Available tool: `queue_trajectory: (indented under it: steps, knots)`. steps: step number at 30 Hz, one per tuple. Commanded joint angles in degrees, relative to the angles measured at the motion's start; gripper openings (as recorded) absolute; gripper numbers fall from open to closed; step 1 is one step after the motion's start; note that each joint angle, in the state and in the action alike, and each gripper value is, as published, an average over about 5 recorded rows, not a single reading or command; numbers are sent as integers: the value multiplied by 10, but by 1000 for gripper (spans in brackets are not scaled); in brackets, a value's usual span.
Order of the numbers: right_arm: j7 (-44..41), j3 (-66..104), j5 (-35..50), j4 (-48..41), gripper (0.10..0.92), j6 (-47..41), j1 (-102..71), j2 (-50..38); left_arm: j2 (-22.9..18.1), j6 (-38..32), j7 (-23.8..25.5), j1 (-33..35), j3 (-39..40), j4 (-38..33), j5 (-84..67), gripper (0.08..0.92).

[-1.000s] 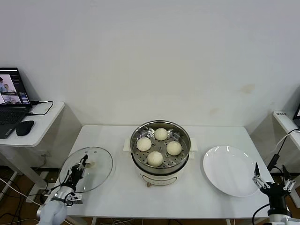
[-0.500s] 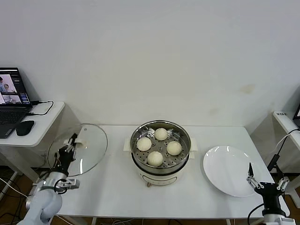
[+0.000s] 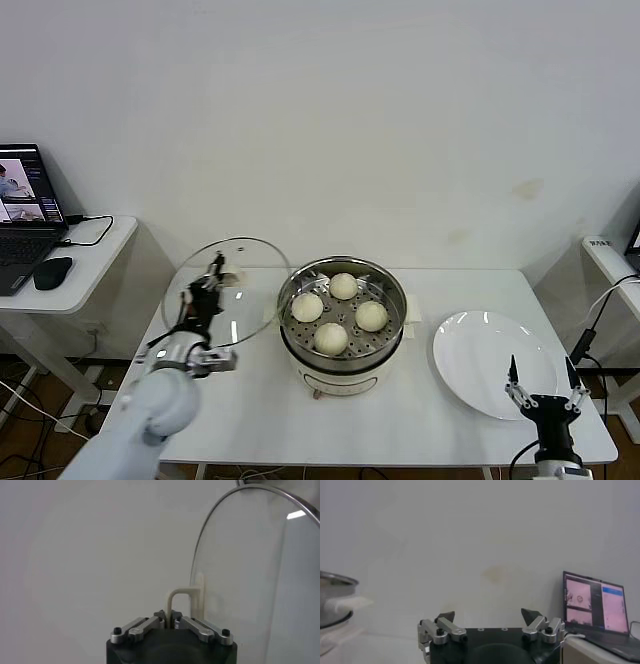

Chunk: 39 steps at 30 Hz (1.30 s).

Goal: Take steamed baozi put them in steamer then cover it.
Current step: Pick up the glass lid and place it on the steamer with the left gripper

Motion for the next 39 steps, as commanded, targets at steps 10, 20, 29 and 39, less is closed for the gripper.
queue_trajectory:
  steps: [10, 20, 29, 39]
  knots:
    - [23, -16, -102, -28, 823, 32, 26, 8, -228, 114, 198, -115, 215, 29, 298, 134]
    - [21, -25, -103, -28, 823, 31, 25, 12, -290, 115, 204, -114, 212, 96, 319, 134]
    - [18, -30, -103, -28, 822, 30, 24, 13, -304, 114, 210, -108, 201, 122, 329, 134]
    - [16, -40, -102, -29, 822, 29, 25, 14, -313, 112, 204, -98, 193, 132, 343, 134]
